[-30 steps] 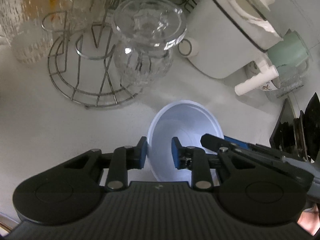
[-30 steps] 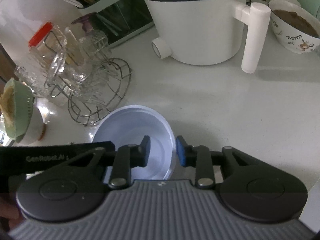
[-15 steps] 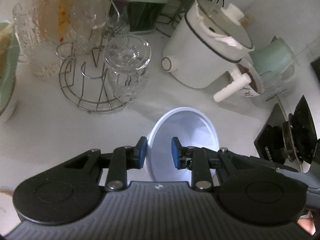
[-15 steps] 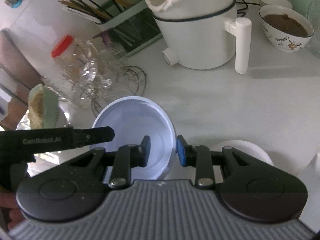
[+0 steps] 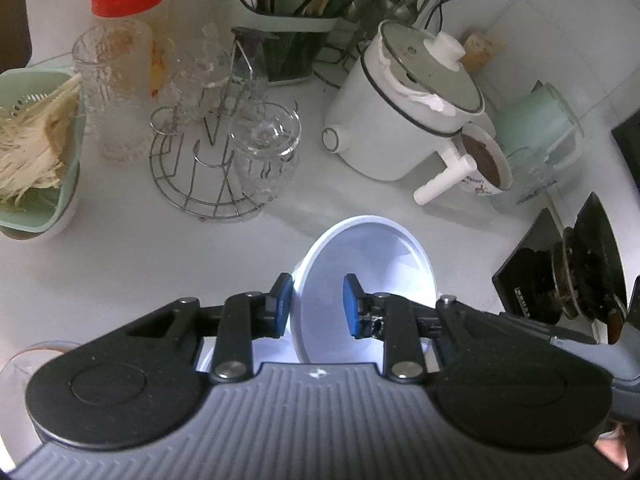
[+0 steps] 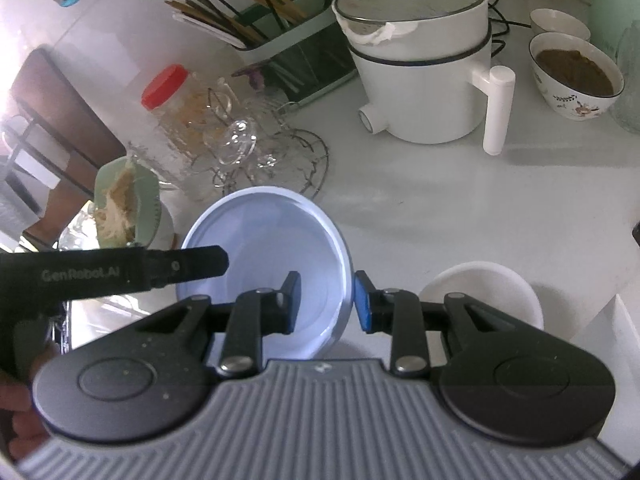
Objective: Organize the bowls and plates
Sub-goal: 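Lift the second bowl with both grippers and lower it into the first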
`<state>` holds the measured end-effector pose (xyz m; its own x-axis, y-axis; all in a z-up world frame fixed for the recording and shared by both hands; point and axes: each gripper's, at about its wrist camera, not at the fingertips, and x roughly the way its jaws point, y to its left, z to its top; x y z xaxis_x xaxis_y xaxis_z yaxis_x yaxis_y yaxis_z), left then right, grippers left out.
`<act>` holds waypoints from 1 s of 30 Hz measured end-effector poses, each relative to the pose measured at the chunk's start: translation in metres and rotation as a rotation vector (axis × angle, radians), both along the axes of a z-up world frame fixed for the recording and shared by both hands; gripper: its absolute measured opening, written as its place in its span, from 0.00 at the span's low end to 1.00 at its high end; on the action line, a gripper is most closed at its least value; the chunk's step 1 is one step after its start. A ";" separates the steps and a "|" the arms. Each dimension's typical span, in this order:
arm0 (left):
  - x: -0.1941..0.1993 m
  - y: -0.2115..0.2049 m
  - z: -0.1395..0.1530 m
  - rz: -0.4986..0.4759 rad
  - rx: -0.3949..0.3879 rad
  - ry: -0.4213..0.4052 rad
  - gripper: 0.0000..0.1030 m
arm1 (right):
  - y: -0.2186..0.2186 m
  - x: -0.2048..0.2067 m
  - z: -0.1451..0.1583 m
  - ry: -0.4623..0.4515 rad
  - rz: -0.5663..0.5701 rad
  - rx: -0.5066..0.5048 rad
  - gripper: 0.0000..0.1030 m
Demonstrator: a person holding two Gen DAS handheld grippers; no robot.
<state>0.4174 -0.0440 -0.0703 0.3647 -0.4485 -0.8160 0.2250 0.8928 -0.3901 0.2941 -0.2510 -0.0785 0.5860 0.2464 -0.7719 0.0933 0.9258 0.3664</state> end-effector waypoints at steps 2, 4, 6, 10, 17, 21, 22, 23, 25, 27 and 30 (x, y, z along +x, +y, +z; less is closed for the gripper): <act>-0.002 0.007 -0.002 0.014 -0.024 0.011 0.30 | 0.003 -0.004 0.000 -0.023 -0.018 0.001 0.30; -0.006 0.012 -0.003 0.020 -0.019 0.018 0.30 | 0.006 -0.008 0.000 -0.024 -0.023 0.006 0.30; -0.011 0.016 -0.005 0.020 -0.016 0.013 0.30 | 0.008 -0.011 -0.001 -0.024 -0.021 0.021 0.30; -0.019 0.026 -0.011 0.049 -0.019 0.032 0.30 | 0.015 -0.012 -0.009 0.010 -0.006 0.035 0.30; -0.027 0.042 -0.022 0.083 -0.001 0.054 0.30 | 0.034 -0.014 -0.019 0.058 0.071 0.010 0.30; -0.030 0.045 -0.036 0.080 0.015 0.097 0.30 | 0.042 -0.015 -0.030 0.095 0.104 -0.001 0.30; -0.033 0.046 -0.038 0.083 0.009 0.103 0.30 | 0.044 -0.015 -0.034 0.107 0.104 -0.007 0.31; -0.035 0.046 -0.040 0.082 0.010 0.097 0.30 | 0.044 -0.016 -0.036 0.116 0.104 -0.012 0.31; -0.037 0.044 -0.047 0.066 0.030 0.096 0.30 | 0.045 -0.017 -0.041 0.120 0.107 -0.012 0.30; -0.038 0.044 -0.056 0.073 0.036 0.116 0.30 | 0.047 -0.017 -0.049 0.130 0.116 -0.022 0.30; -0.039 0.046 -0.062 0.089 0.051 0.112 0.30 | 0.050 -0.018 -0.054 0.131 0.120 -0.027 0.31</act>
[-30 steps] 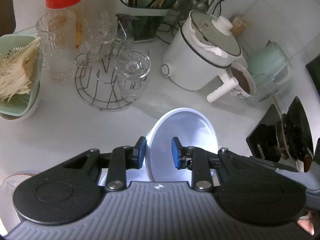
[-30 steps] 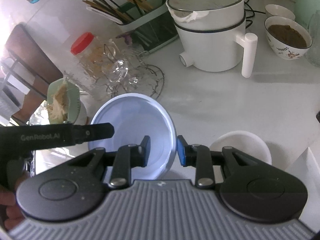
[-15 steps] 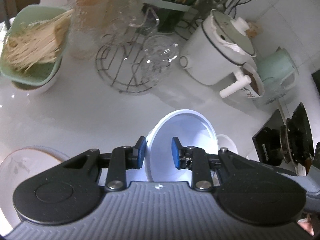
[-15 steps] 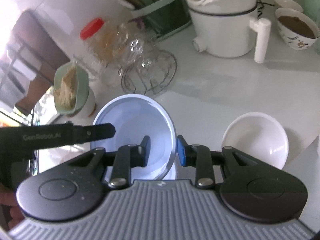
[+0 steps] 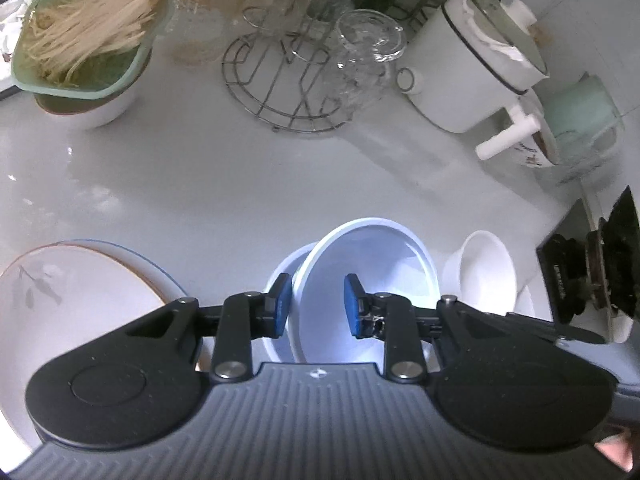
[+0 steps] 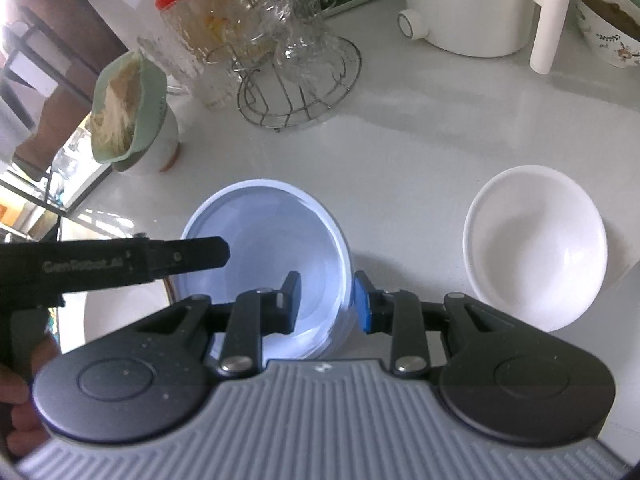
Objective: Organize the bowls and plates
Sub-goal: 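Lift the second bowl with both grippers and lower it into the first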
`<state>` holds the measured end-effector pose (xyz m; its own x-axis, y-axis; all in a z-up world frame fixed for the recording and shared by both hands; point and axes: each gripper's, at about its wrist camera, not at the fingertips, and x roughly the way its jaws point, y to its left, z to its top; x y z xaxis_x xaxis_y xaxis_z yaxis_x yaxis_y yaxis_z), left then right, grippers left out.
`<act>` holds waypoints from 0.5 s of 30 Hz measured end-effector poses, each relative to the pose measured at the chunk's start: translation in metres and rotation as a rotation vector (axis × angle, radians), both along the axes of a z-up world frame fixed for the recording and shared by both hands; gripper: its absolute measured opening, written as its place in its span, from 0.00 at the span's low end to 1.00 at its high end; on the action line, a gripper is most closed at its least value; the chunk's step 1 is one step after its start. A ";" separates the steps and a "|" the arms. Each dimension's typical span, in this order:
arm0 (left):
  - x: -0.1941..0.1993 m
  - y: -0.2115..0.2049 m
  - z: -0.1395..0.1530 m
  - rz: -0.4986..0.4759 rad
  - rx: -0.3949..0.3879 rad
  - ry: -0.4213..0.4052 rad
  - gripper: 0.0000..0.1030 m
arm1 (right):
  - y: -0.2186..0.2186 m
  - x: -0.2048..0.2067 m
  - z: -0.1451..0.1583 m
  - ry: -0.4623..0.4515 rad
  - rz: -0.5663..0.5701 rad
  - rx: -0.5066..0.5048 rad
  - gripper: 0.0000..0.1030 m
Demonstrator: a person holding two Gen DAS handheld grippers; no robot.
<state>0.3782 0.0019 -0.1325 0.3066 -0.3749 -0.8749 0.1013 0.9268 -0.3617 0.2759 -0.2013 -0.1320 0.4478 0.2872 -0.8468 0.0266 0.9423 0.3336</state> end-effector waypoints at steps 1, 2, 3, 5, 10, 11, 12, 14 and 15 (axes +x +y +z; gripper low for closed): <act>0.000 0.000 -0.001 0.005 0.008 -0.007 0.31 | 0.002 -0.001 0.000 -0.011 0.008 -0.007 0.32; 0.000 -0.001 -0.002 0.007 0.017 -0.014 0.31 | 0.004 -0.001 -0.001 -0.020 0.014 -0.014 0.32; 0.000 -0.002 -0.003 0.009 0.024 -0.016 0.31 | 0.006 0.000 -0.003 -0.026 0.019 -0.025 0.32; 0.000 -0.002 -0.005 0.020 0.031 -0.014 0.32 | 0.007 0.000 -0.005 -0.026 0.018 -0.026 0.32; -0.001 0.004 -0.008 0.042 0.015 -0.008 0.36 | 0.006 0.001 -0.006 -0.036 0.028 -0.023 0.32; -0.001 0.006 -0.008 0.044 0.019 -0.013 0.40 | 0.006 0.002 -0.008 -0.026 0.027 -0.024 0.32; -0.001 0.007 -0.008 0.046 0.025 -0.015 0.42 | 0.006 0.003 -0.010 -0.012 0.022 -0.024 0.32; -0.003 0.009 -0.006 0.045 0.024 -0.023 0.47 | 0.005 0.003 -0.011 -0.010 0.015 -0.018 0.32; -0.003 0.009 -0.006 0.039 0.021 -0.024 0.48 | 0.004 0.001 -0.010 -0.021 0.011 -0.019 0.33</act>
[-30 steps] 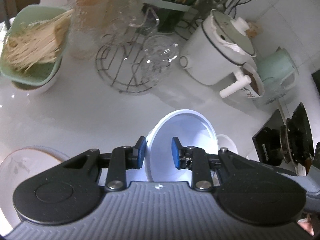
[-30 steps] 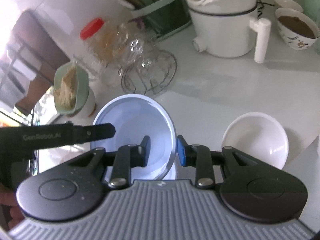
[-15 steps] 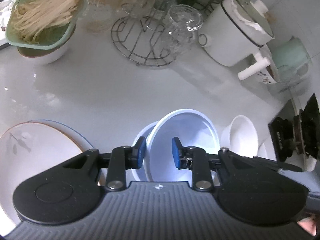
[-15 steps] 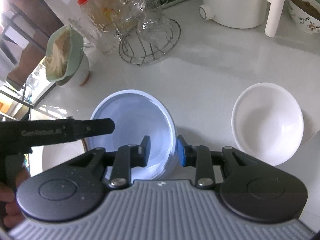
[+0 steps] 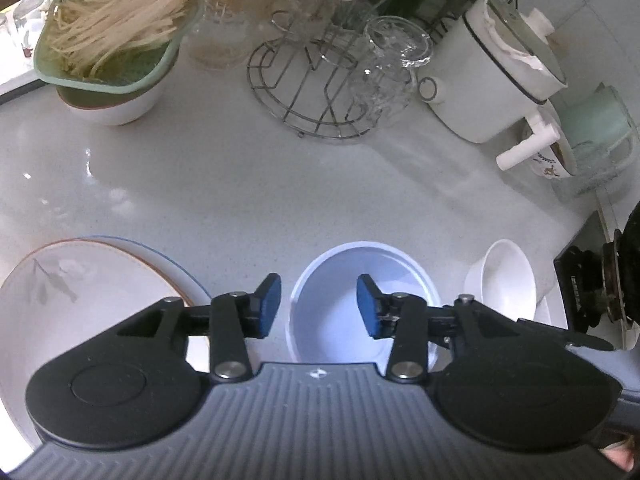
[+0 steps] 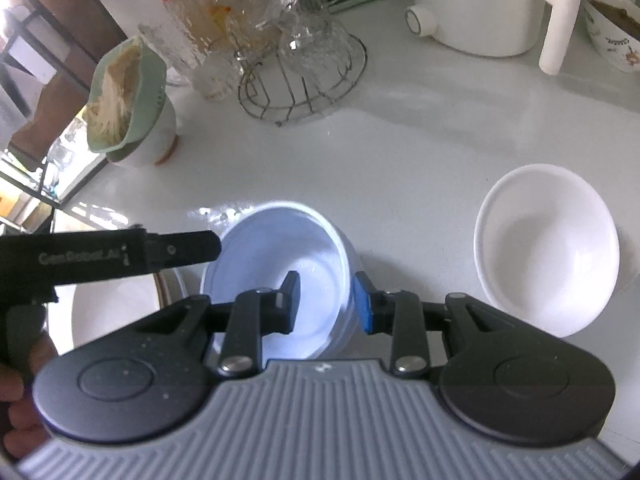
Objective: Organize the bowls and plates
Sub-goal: 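Lift the second bowl with both grippers and lower it into the first, then open both grippers and raise them off the nested bowls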
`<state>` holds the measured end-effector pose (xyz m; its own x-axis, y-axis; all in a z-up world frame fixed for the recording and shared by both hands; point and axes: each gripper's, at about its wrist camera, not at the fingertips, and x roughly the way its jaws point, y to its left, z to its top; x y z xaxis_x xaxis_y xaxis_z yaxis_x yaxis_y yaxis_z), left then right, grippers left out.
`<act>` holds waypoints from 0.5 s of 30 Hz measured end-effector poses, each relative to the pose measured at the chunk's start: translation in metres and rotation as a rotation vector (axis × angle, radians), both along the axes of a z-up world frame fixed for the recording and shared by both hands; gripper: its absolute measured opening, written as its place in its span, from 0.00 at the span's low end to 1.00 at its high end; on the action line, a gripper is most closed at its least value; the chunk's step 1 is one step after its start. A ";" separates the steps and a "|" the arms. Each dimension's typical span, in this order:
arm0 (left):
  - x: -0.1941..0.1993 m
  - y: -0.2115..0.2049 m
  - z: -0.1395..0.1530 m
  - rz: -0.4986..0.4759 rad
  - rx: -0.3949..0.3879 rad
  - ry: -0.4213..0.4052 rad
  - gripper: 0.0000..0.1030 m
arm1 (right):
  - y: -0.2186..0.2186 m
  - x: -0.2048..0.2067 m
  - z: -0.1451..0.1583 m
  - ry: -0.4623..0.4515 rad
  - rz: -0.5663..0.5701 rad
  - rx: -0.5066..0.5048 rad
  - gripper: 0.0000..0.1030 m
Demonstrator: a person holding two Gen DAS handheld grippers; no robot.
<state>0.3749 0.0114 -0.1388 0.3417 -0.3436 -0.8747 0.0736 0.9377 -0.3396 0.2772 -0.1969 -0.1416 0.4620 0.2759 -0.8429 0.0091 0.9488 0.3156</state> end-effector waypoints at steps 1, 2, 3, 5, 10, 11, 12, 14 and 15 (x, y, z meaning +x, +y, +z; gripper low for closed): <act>0.000 0.000 0.000 -0.006 -0.001 0.004 0.49 | -0.001 -0.002 0.001 -0.009 -0.007 0.000 0.34; -0.001 0.001 0.000 -0.004 0.000 0.007 0.49 | -0.002 -0.003 0.001 -0.014 -0.013 0.002 0.37; -0.003 0.002 0.000 -0.002 -0.002 0.009 0.49 | -0.002 -0.005 0.002 -0.018 -0.017 0.008 0.40; -0.005 0.002 0.003 -0.012 0.003 0.005 0.49 | -0.003 -0.009 0.005 -0.034 -0.025 0.003 0.43; -0.010 0.003 0.018 -0.044 0.012 -0.042 0.49 | -0.006 -0.019 0.022 -0.111 -0.058 -0.024 0.61; -0.010 0.004 0.023 -0.050 0.010 -0.054 0.49 | -0.007 -0.020 0.026 -0.129 -0.067 -0.024 0.61; -0.012 0.004 0.028 -0.056 0.008 -0.070 0.49 | -0.009 -0.022 0.031 -0.147 -0.077 -0.026 0.61; -0.014 0.005 0.040 -0.064 -0.004 -0.099 0.49 | -0.011 -0.026 0.042 -0.186 -0.097 -0.036 0.61; -0.015 0.006 0.044 -0.064 -0.021 -0.110 0.49 | -0.012 -0.029 0.047 -0.208 -0.106 -0.039 0.61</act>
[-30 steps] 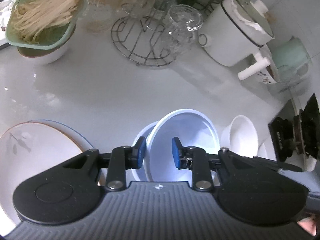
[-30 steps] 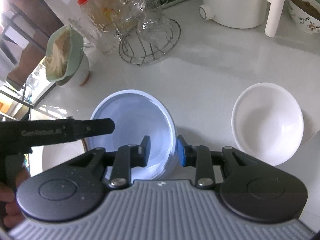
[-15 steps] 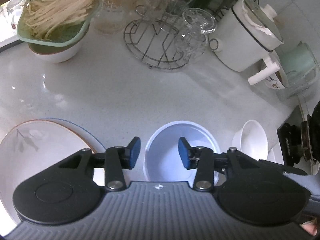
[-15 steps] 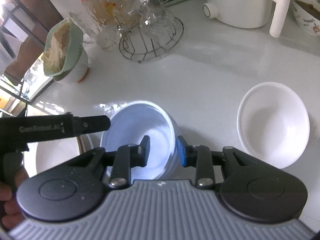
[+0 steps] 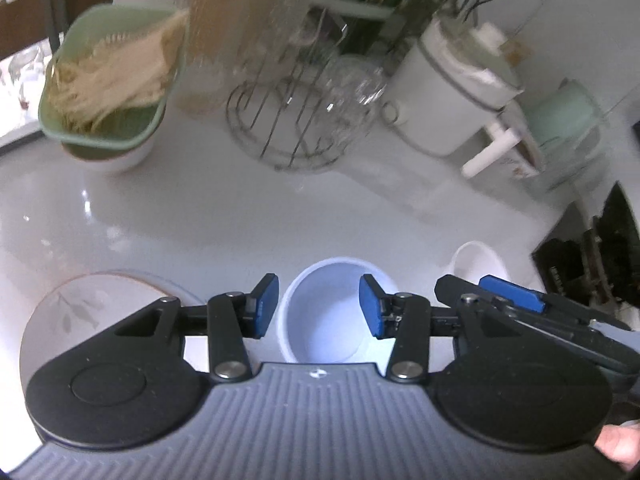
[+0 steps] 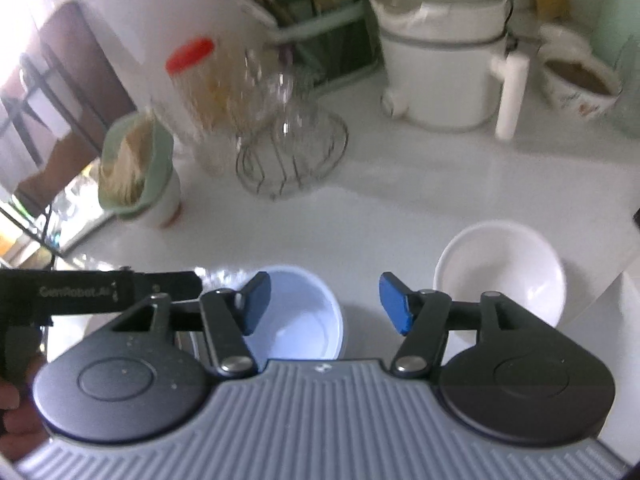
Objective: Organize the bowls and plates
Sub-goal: 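Open both grippers and raise them off the nested bowls, then move both grippers to the rim of the white ceramic bowl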
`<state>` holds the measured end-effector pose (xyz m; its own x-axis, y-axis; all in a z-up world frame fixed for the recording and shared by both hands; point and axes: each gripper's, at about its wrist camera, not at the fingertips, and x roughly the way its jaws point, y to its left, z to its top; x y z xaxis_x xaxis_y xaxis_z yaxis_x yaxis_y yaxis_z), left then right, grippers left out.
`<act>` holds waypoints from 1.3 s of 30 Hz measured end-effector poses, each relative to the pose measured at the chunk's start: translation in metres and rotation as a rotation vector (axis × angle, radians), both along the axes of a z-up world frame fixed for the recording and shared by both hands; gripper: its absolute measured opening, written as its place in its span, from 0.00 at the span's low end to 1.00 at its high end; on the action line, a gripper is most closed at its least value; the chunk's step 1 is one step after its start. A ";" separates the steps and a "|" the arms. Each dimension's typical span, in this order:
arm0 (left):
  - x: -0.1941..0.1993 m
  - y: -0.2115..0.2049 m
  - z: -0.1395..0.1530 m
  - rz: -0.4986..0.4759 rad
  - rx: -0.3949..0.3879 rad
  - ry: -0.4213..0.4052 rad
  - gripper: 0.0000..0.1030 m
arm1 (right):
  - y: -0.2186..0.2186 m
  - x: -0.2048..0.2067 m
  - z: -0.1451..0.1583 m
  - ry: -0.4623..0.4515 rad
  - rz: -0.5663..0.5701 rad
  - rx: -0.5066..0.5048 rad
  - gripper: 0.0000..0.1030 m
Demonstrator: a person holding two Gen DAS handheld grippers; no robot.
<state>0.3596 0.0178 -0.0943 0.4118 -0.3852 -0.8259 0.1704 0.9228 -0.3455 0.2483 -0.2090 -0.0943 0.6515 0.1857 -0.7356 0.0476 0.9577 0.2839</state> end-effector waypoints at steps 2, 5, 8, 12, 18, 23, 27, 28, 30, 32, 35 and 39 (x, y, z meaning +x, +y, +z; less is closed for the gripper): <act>-0.004 0.002 0.008 0.006 -0.026 -0.014 0.49 | -0.001 -0.004 0.008 -0.028 -0.015 -0.005 0.61; -0.012 0.006 0.019 -0.003 -0.043 -0.038 0.49 | -0.004 -0.009 0.018 -0.056 -0.033 0.020 0.61; -0.022 0.007 0.029 -0.016 -0.041 -0.066 0.49 | -0.004 -0.018 0.026 -0.090 -0.043 -0.002 0.61; -0.035 0.008 0.043 -0.030 -0.039 -0.108 0.49 | -0.006 -0.034 0.034 -0.119 -0.065 -0.009 0.61; -0.051 0.010 0.052 -0.049 -0.053 -0.153 0.49 | -0.002 -0.059 0.040 -0.164 -0.066 -0.032 0.61; -0.061 0.000 0.052 -0.073 -0.048 -0.151 0.49 | -0.005 -0.070 0.041 -0.193 -0.065 -0.044 0.61; -0.064 -0.009 0.055 -0.082 -0.033 -0.170 0.49 | -0.012 -0.074 0.041 -0.201 -0.073 -0.047 0.61; -0.065 -0.011 0.056 -0.083 -0.029 -0.174 0.49 | -0.013 -0.074 0.041 -0.204 -0.075 -0.045 0.61; -0.065 -0.014 0.057 -0.082 -0.021 -0.177 0.49 | -0.016 -0.075 0.041 -0.213 -0.077 -0.049 0.61; -0.064 -0.019 0.058 -0.082 -0.018 -0.178 0.49 | -0.018 -0.077 0.041 -0.219 -0.080 -0.051 0.61; -0.063 -0.026 0.059 -0.089 -0.012 -0.184 0.49 | -0.025 -0.076 0.041 -0.229 -0.082 -0.051 0.61; -0.062 -0.041 0.057 -0.105 0.000 -0.181 0.49 | -0.035 -0.073 0.038 -0.219 -0.076 -0.048 0.61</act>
